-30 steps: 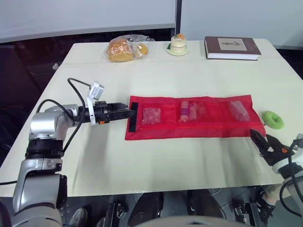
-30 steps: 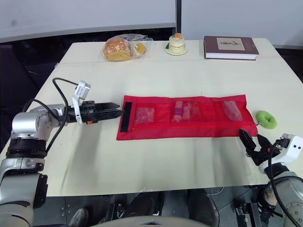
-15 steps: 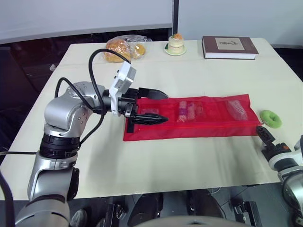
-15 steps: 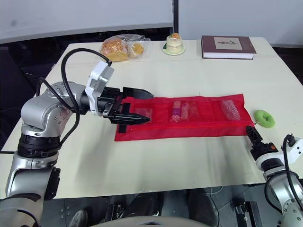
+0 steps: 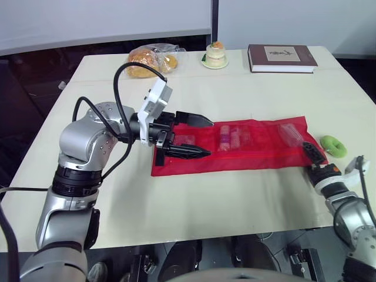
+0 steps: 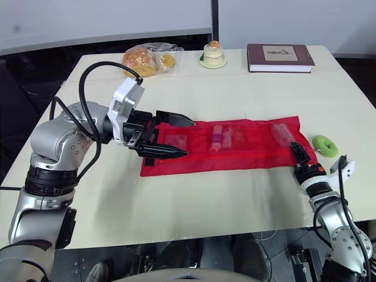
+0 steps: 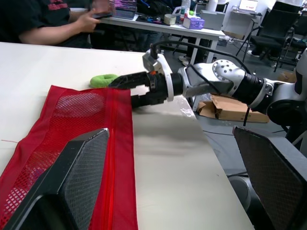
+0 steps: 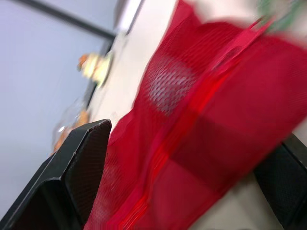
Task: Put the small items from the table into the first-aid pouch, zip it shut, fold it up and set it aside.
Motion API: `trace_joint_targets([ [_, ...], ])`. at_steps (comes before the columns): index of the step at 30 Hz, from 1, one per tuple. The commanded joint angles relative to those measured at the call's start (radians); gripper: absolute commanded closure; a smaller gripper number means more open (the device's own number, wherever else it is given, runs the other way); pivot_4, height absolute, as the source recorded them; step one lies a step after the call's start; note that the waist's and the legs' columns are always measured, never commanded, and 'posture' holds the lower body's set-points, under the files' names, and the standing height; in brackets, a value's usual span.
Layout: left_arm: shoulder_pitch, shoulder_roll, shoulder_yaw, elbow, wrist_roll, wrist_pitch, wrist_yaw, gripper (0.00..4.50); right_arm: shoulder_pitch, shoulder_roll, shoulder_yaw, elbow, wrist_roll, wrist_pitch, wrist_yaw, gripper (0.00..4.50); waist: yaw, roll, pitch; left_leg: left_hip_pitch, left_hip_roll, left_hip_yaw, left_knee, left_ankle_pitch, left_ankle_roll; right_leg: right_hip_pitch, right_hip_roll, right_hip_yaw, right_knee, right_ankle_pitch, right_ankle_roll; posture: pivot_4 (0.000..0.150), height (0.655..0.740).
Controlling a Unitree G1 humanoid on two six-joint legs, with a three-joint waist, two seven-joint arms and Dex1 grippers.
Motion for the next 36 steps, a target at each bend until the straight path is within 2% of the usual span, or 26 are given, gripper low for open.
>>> trace_joint_targets([
  [1,0.000,0.014,0.006,-0.043,-0.017,-0.015,-0.009,0.08,0.002,-0.016,0.057,0.007,-0.097,-0.029,0.100,0.00,-0.004,0.000,0.000,0.000,0.000,0.000,0.000,0.000,0.000,0.000,0.000,0.000,0.000,0.000,0.000,0.150,0.7289],
  [3,0.000,0.013,0.007,-0.046,-0.018,-0.014,-0.008,0.08,-0.009,-0.019,0.072,0.031,-0.161,-0.063,0.128,0.00,-0.005,0.000,0.000,0.000,0.000,0.000,0.000,0.000,0.000,0.000,0.000,0.000,0.000,0.000,0.000,0.150,0.7289],
  [6,0.002,0.009,0.006,-0.046,-0.018,-0.017,-0.008,0.00,-0.029,-0.013,0.073,0.060,-0.259,-0.139,0.148,0.74,-0.005,0.000,0.000,0.000,0.000,0.000,0.000,0.000,0.000,0.000,0.000,0.000,0.000,0.000,0.000,0.150,0.7289],
  [7,0.003,0.008,0.006,-0.045,-0.016,-0.020,-0.007,0.00,-0.031,-0.014,0.073,0.066,-0.289,-0.163,0.161,1.34,-0.004,0.000,0.000,0.000,0.000,0.000,0.000,0.000,-0.001,0.000,0.000,0.000,0.000,0.000,0.000,0.150,0.7289],
  [9,0.005,0.006,0.005,-0.040,-0.010,-0.028,-0.003,0.00,-0.023,-0.021,0.076,0.068,-0.341,-0.197,0.186,2.26,-0.001,0.000,0.000,0.000,0.000,0.000,0.000,0.002,-0.003,0.000,0.000,0.000,0.000,0.000,0.000,0.150,0.7289],
  [10,0.003,0.005,0.006,-0.035,-0.006,-0.031,-0.001,0.00,-0.014,-0.026,0.078,0.064,-0.362,-0.208,0.198,2.99,0.000,0.000,0.000,0.000,0.000,0.000,0.000,0.002,-0.004,0.000,0.000,0.000,0.000,0.000,0.000,0.150,0.7289],
  [12,-0.002,0.005,0.007,-0.028,-0.003,-0.034,0.003,0.00,0.014,-0.037,0.079,0.042,-0.393,-0.220,0.220,3.60,0.003,0.000,0.000,0.000,-0.001,0.000,0.000,0.002,-0.004,0.000,-0.001,0.000,0.000,0.000,0.000,0.150,0.7289],
  [14,-0.002,0.007,0.007,-0.029,-0.004,-0.034,0.004,0.00,0.043,-0.057,0.074,0.018,-0.420,-0.230,0.247,4.39,0.010,0.000,0.000,0.000,-0.001,0.000,0.001,0.002,-0.004,0.000,-0.001,0.000,0.000,0.000,0.000,0.150,0.7289],
  [17,-0.003,0.007,0.006,-0.031,-0.006,-0.033,0.010,0.00,0.094,-0.120,0.039,-0.032,-0.441,-0.235,0.297,4.48,0.024,0.000,0.000,0.000,-0.001,-0.001,0.001,0.002,-0.004,0.000,-0.001,0.000,0.000,0.000,0.000,0.150,0.7289],
  [23,-0.012,0.008,0.005,-0.019,-0.003,-0.035,0.015,0.00,0.206,-0.287,-0.067,-0.107,-0.467,-0.250,0.415,4.48,0.020,0.002,0.001,-0.001,-0.001,0.000,0.001,0.000,0.000,0.001,-0.001,0.000,0.000,0.000,0.000,0.150,0.7289],
  [28,-0.021,0.009,0.004,-0.010,0.000,-0.037,0.015,0.00,0.274,-0.442,-0.099,-0.176,-0.580,-0.264,0.512,4.48,0.019,0.002,0.002,0.000,-0.001,0.000,0.001,0.000,0.000,0.001,-0.001,0.000,0.000,0.000,0.000,0.150,0.7289],
  [32,-0.032,0.002,-0.002,0.007,0.010,-0.048,0.016,0.00,0.234,-0.579,0.069,-0.367,-0.709,-0.220,0.539,4.48,0.015,0.002,0.002,0.000,-0.001,0.001,0.001,0.000,0.000,0.001,-0.001,0.000,0.000,0.000,0.000,0.150,0.7289],
  [36,-0.036,-0.005,-0.007,0.012,0.015,-0.054,0.018,0.00,0.113,-0.677,0.391,-0.462,-0.929,-0.180,0.540,4.48,0.016,0.000,0.003,0.000,0.000,0.000,0.002,0.002,-0.003,0.001,0.000,-0.001,0.000,0.000,0.000,0.150,0.7289],
])
